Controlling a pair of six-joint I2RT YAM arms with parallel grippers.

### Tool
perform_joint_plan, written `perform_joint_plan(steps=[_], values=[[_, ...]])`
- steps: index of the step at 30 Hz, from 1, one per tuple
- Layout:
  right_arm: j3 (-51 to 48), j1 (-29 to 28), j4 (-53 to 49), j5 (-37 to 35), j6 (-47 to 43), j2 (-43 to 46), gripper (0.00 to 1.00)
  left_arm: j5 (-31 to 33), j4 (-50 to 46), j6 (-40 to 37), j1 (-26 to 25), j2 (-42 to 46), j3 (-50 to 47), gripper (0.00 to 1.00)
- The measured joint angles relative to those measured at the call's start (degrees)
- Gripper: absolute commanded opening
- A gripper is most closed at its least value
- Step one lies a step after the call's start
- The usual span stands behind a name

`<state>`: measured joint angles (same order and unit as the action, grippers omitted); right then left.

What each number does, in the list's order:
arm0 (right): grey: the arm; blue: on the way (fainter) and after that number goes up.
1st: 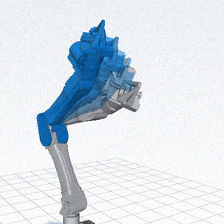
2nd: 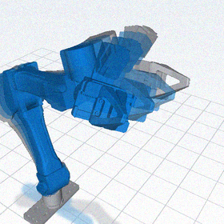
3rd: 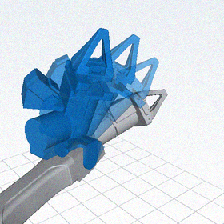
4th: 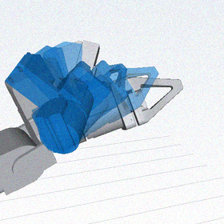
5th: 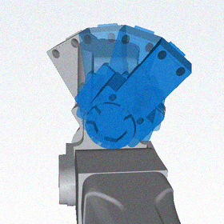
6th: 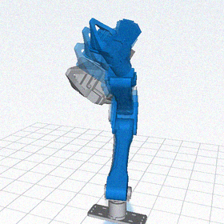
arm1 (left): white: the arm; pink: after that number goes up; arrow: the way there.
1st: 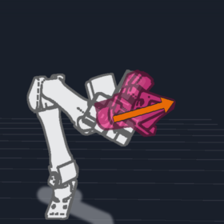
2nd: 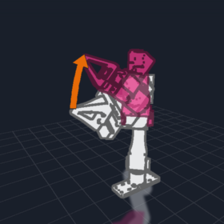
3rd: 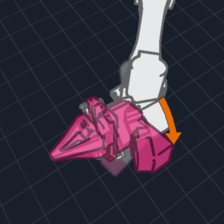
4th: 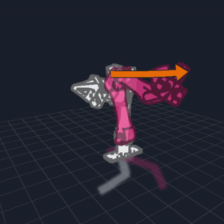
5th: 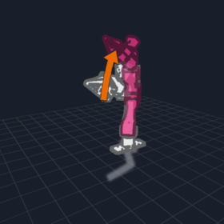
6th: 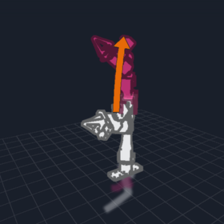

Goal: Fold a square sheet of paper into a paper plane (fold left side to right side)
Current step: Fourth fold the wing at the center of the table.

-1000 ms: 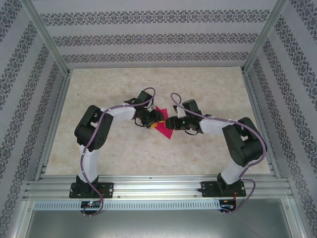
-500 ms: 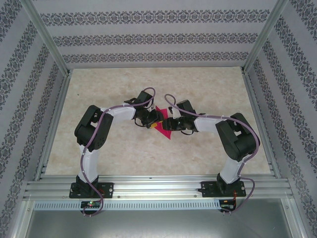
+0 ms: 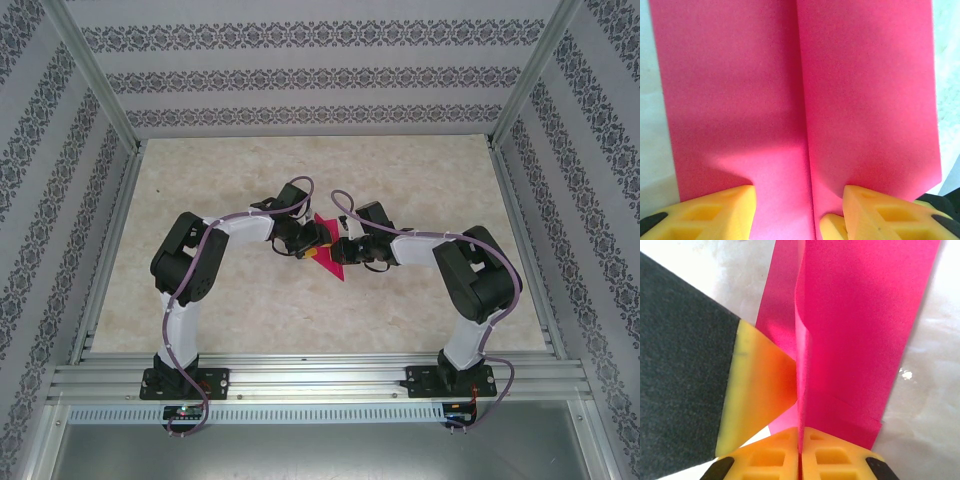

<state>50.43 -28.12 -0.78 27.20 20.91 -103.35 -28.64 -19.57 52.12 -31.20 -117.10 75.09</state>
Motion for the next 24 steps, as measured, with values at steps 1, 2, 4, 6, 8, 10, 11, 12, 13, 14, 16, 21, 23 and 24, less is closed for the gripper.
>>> perform_joint_plan(steps=[1, 2, 4, 6, 8, 10, 11, 12, 13, 14, 16, 21, 23, 24], values=[[0.1, 0.0, 0.0, 0.2, 0.0, -0.2, 0.08, 0.0, 0.0, 0.0, 0.0, 0.0, 0.0, 0.52], [0.1, 0.0, 0.1, 0.4, 0.0, -0.3, 0.08, 0.0, 0.0, 0.0, 0.0, 0.0, 0.1, 0.53], [0.1, 0.1, 0.4, 0.7, 0.0, -0.5, 0.08, 0.0, -0.2, 0.0, 0.0, -0.1, 0.3, 0.53], [0.1, 0.3, 0.5, 1.1, 0.1, -0.6, 0.09, 0.0, -0.4, 0.0, 0.0, -0.2, 0.4, 0.54], [0.1, 0.5, 0.8, 1.6, 0.2, -0.6, 0.09, -0.1, -0.7, 0.0, 0.0, -0.3, 0.7, 0.54], [0.0, 0.9, 1.1, 2.1, 0.3, -0.6, 0.09, -0.2, -1.1, 0.0, 0.0, -0.5, 1.2, 0.55], [-0.1, 0.9, 1.5, 2.3, 0.4, -0.6, 0.09, -0.2, -1.2, 0.0, 0.0, -0.7, 1.4, 0.56], [-0.2, 1.2, 1.9, 2.6, 0.5, -0.6, 0.09, -0.2, -1.3, 0.0, 0.0, -0.8, 1.7, 0.57], [-0.3, 1.3, 2.0, 2.9, 0.5, -0.6, 0.09, -0.2, -1.5, 0.0, -0.1, -1.0, 1.9, 0.57], [-0.3, 1.6, 2.2, 3.0, 0.5, -0.7, 0.09, -0.2, -1.6, 0.0, -0.1, -1.1, 2.2, 0.58], [-0.3, 1.7, 2.3, 3.2, 0.5, -0.8, 0.10, -0.3, -1.8, 0.0, -0.1, -1.5, 2.8, 0.59], [-0.3, 2.1, 2.7, 3.9, 0.5, -1.2, 0.11, -0.4, -3.1, 0.0, -0.2, -2.2, 4.2, 0.60], [-0.3, 2.2, 3.0, 4.3, 0.7, -1.4, 0.11, -0.2, -3.7, -0.1, -0.3, -2.4, 4.7, 0.60], [-0.3, 2.2, 3.1, 4.4, 0.7, -1.5, 0.11, 0.0, -4.0, -0.1, -0.4, -2.5, 4.9, 0.60]])
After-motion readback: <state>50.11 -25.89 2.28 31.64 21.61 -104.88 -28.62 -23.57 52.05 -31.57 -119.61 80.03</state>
